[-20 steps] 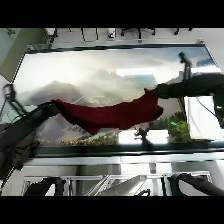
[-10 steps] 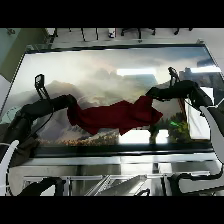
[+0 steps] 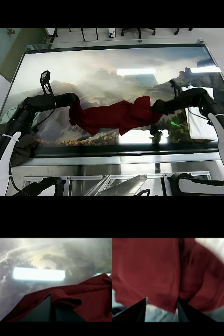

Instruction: Fold the shirts.

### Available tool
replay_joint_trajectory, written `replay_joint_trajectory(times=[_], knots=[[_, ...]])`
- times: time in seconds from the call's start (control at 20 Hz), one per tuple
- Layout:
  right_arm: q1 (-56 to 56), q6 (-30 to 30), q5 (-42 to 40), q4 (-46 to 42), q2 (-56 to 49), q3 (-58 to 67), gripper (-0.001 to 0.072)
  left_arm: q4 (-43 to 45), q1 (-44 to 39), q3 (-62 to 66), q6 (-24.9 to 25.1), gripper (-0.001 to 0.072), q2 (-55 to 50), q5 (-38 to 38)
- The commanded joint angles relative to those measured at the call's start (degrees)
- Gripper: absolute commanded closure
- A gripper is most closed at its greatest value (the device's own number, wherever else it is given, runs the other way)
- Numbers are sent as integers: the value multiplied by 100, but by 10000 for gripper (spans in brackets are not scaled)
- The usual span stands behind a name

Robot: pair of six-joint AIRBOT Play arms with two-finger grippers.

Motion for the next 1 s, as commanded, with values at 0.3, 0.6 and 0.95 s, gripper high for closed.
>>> replay_joint_trajectory(times=[0.3, 0.6, 0.95], knots=[[129, -142, 468, 339, -291, -472, 447, -2, -4, 24, 4, 692, -15, 118], [181, -168, 560, 776, -291, -68, 484, -4, -4, 24, 4, 692, -15, 151], [586, -170, 614, 953, -306, -4, 689, -11, -81, 26, 13, 692, -11, 223]])
